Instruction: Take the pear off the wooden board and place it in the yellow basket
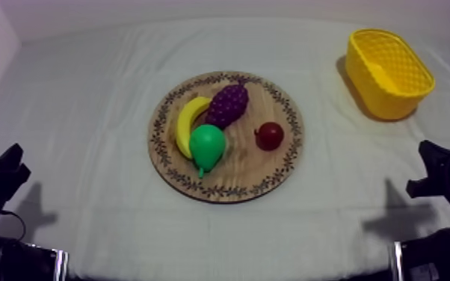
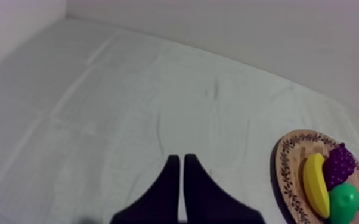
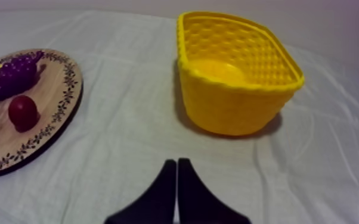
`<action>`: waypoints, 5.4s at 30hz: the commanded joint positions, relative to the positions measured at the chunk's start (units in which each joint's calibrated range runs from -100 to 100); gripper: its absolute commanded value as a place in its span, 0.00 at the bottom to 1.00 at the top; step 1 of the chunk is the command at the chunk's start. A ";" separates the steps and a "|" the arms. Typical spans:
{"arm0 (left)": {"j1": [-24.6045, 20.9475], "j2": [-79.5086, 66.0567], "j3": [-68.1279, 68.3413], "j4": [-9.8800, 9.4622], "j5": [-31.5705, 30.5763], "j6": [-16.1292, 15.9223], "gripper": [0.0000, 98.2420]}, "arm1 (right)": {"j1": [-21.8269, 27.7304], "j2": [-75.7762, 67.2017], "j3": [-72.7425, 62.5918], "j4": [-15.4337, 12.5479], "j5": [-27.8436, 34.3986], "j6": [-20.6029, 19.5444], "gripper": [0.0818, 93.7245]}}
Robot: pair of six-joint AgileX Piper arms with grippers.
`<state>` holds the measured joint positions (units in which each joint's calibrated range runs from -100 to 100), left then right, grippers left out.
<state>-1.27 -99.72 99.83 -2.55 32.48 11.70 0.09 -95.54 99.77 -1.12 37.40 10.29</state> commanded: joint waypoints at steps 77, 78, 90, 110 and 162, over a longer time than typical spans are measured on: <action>0.00 -0.02 -0.05 -0.01 0.01 0.00 0.00 | -26.77 105.15 -95.11 -9.37 47.19 -20.13 0.08; 0.00 -0.02 -0.05 -0.01 0.01 0.00 0.00 | -27.15 105.91 -95.36 -9.34 47.05 -20.26 0.13; 0.00 -0.02 -0.05 -0.01 0.01 0.00 0.00 | -28.35 114.11 -98.51 -10.63 45.62 -21.92 0.76; 0.00 -0.02 -0.05 -0.01 0.01 0.00 0.00 | -31.02 130.88 -107.07 -13.17 42.08 -24.76 0.79; 0.00 -0.02 -0.05 -0.01 0.01 0.00 0.00 | -2.40 104.27 -101.30 -1.10 37.74 -19.14 0.36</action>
<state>-1.27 -99.72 99.83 -2.55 32.48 11.70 -5.39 8.33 -1.68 -2.52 76.09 -8.95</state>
